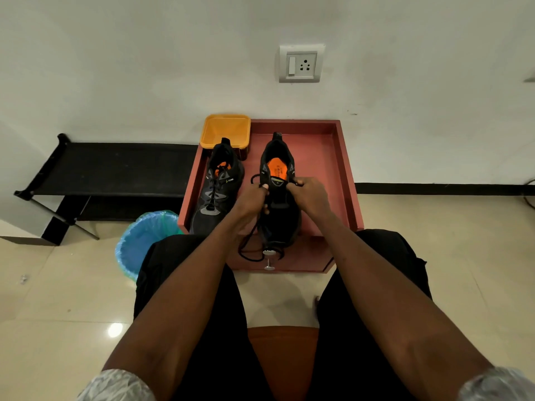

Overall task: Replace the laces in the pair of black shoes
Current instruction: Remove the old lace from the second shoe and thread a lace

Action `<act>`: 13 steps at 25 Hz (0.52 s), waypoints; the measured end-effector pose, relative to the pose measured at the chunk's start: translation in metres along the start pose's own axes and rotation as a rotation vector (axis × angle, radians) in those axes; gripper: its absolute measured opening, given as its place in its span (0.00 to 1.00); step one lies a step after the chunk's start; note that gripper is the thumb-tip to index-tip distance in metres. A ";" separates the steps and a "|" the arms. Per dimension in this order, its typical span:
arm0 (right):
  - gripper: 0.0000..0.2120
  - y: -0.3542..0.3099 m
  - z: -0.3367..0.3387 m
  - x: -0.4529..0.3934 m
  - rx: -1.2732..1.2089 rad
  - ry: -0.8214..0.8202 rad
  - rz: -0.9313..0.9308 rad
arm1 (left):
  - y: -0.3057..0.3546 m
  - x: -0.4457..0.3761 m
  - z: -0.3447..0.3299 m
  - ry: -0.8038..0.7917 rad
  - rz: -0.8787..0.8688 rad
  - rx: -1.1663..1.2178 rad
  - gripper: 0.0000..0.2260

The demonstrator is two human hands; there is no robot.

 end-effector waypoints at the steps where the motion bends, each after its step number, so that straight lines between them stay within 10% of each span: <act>1: 0.11 -0.001 0.000 0.001 0.001 -0.002 -0.007 | 0.004 0.005 0.004 0.038 0.029 0.250 0.12; 5: 0.13 -0.001 0.001 0.002 0.027 0.001 0.013 | 0.034 0.022 0.041 0.288 -0.068 0.912 0.15; 10: 0.17 -0.028 -0.003 0.023 0.125 0.135 0.226 | 0.039 0.036 0.056 0.249 -0.014 0.820 0.14; 13: 0.18 -0.068 -0.032 0.061 -0.371 -0.360 0.214 | 0.044 0.040 0.061 0.146 -0.023 0.910 0.14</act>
Point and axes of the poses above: each hand's wrist, its own x-axis away from the middle knuckle, its own z-axis out of the back of the hand, y = z × x, the point moved 5 cm from there along -x, towards the middle knuckle, and after that the axes turned 10 degrees about x, right-handed, at the moved point
